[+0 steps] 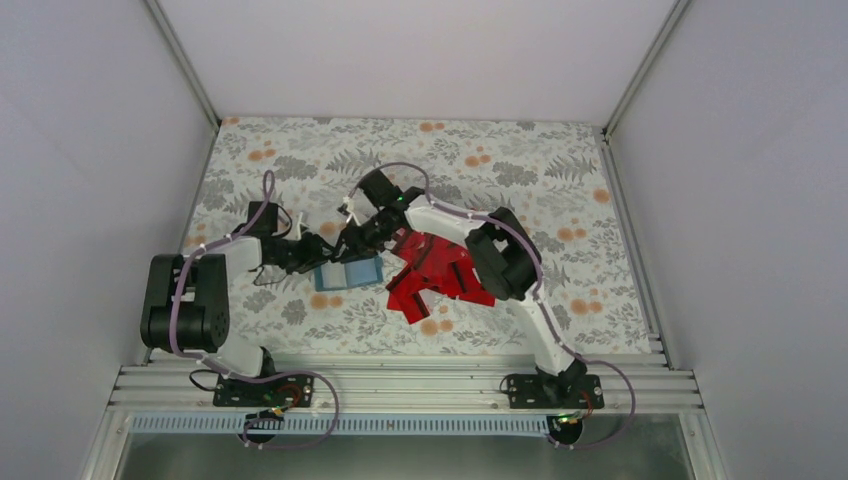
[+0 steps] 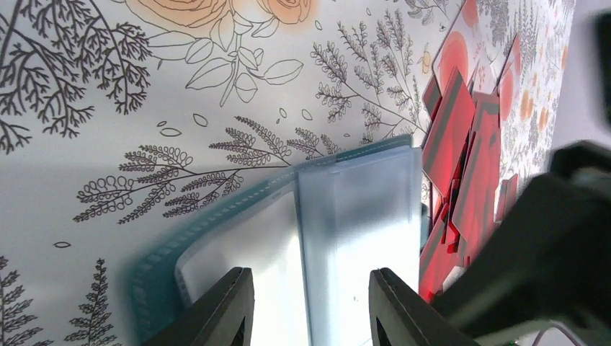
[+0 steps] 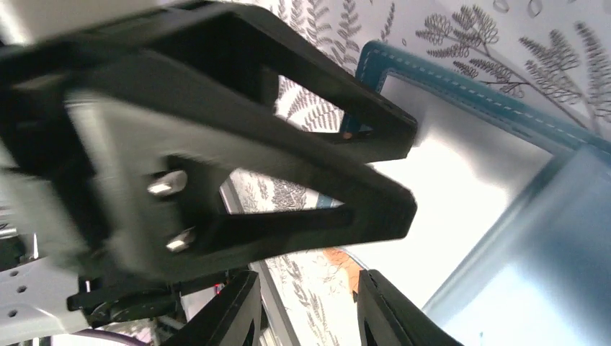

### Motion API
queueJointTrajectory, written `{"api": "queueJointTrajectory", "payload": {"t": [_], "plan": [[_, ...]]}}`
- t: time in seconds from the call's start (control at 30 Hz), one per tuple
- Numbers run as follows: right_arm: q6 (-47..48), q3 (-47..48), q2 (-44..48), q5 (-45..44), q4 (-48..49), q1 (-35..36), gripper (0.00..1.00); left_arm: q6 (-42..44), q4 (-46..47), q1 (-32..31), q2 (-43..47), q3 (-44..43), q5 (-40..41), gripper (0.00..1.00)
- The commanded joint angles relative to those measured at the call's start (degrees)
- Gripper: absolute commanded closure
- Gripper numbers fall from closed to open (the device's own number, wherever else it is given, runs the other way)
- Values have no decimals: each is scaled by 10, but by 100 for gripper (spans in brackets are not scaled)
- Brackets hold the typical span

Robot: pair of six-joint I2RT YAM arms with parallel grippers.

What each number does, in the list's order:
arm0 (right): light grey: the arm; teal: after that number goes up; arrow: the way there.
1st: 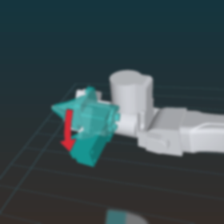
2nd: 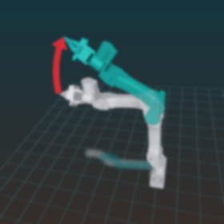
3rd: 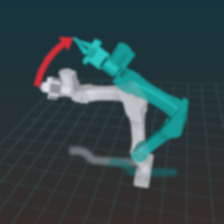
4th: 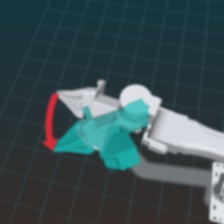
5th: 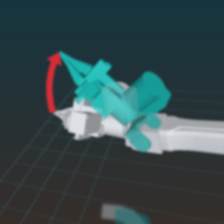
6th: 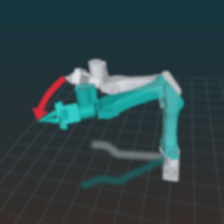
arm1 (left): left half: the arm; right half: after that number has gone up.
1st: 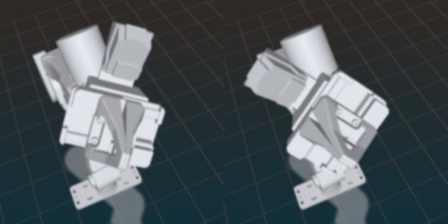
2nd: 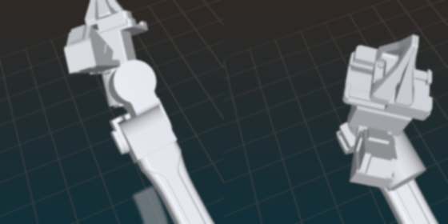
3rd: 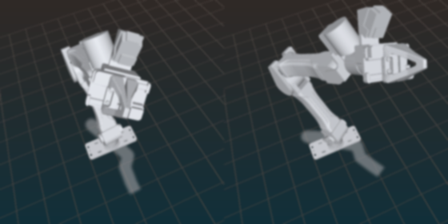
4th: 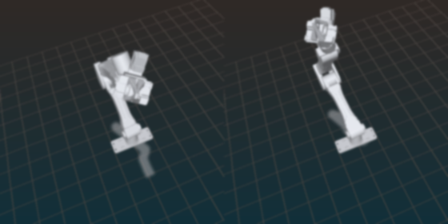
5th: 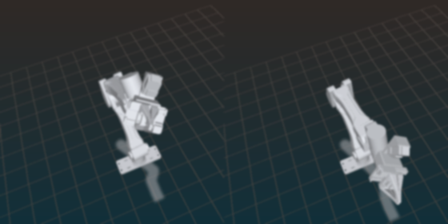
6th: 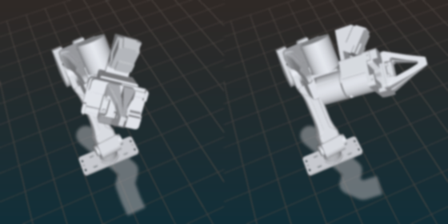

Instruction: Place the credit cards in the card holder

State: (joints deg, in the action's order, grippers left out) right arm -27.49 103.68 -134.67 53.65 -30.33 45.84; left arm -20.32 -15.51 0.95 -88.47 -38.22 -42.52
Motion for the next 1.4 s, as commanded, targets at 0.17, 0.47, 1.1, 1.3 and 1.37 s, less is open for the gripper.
{"api": "queueJointTrajectory", "payload": {"t": [0.17, 0.47, 1.1, 1.3, 1.37], "plan": [[13, -180, 219, -139, -23, -59, 56, 26, -6, -10, -6, -19, 9, 59], [-38, -383, 356, -166, 22, -140, 40, 55, -35, -38, -21, -66, 29, 59], [-119, -532, 390, -168, 128, -196, 33, 50, -69, -138, -67, -178, 81, 59], [-115, -553, 421, -155, 141, -203, 33, 54, -73, -177, -72, -197, 92, 59], [-115, -557, 428, -151, 148, -204, 33, 55, -74, -197, -81, -211, 93, 58]]}}
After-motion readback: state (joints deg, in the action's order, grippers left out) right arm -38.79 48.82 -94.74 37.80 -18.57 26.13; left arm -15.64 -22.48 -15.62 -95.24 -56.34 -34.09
